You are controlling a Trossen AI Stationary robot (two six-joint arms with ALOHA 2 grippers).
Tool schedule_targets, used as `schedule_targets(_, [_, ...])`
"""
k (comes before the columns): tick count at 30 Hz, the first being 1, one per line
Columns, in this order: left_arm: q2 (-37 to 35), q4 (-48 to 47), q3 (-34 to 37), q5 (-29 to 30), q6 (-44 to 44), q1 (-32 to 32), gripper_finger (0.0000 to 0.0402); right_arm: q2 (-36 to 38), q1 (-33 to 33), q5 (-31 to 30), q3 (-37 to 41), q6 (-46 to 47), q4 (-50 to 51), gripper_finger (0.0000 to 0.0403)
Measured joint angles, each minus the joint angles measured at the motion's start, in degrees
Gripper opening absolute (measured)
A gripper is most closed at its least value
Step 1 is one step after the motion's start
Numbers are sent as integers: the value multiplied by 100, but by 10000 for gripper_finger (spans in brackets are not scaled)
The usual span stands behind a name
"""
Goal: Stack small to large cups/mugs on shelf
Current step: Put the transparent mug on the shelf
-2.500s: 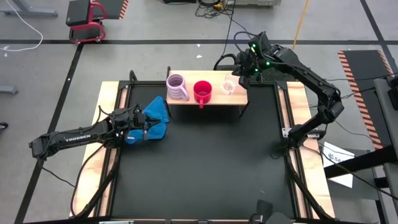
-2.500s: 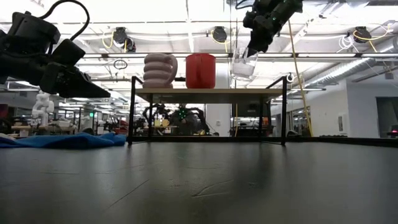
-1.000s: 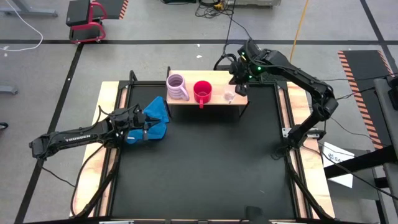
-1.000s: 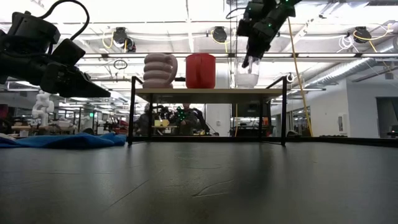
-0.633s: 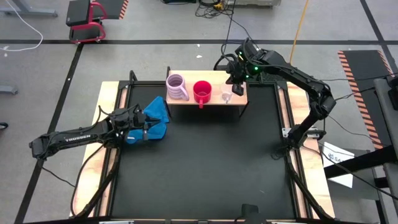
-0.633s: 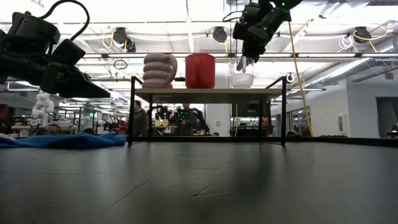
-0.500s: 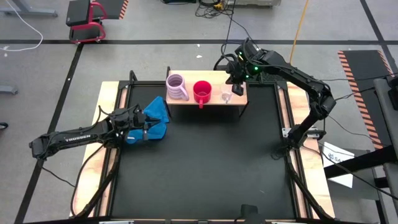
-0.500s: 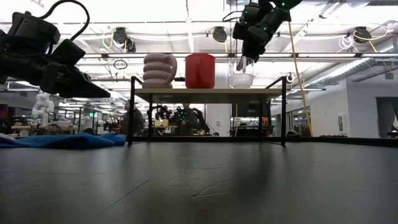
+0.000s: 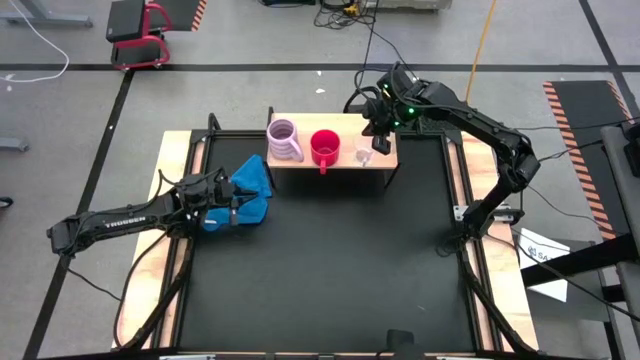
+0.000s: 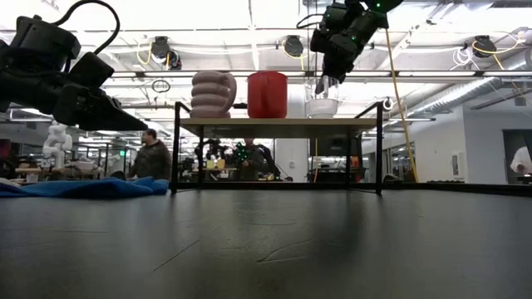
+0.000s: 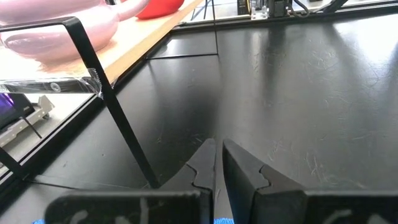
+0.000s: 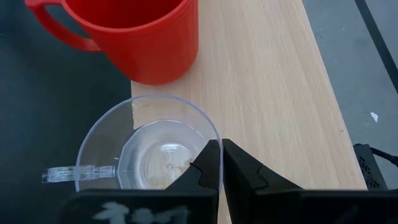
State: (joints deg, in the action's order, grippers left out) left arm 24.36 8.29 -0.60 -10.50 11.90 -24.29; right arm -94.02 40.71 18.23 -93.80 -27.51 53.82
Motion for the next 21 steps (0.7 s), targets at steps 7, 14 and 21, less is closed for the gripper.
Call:
schedule_targets(7, [0,-2,0,0,-15,0,31,-7,0,-3,2,153,-61,0])
schedule_targets(14, [0,0,0,-2,-42,0,31,-13,2,-16,8,154,-95,15])
schedule_targets(21, [0,0,0,-4,-48,0,31,4,-25,-38,22,172,-187,32])
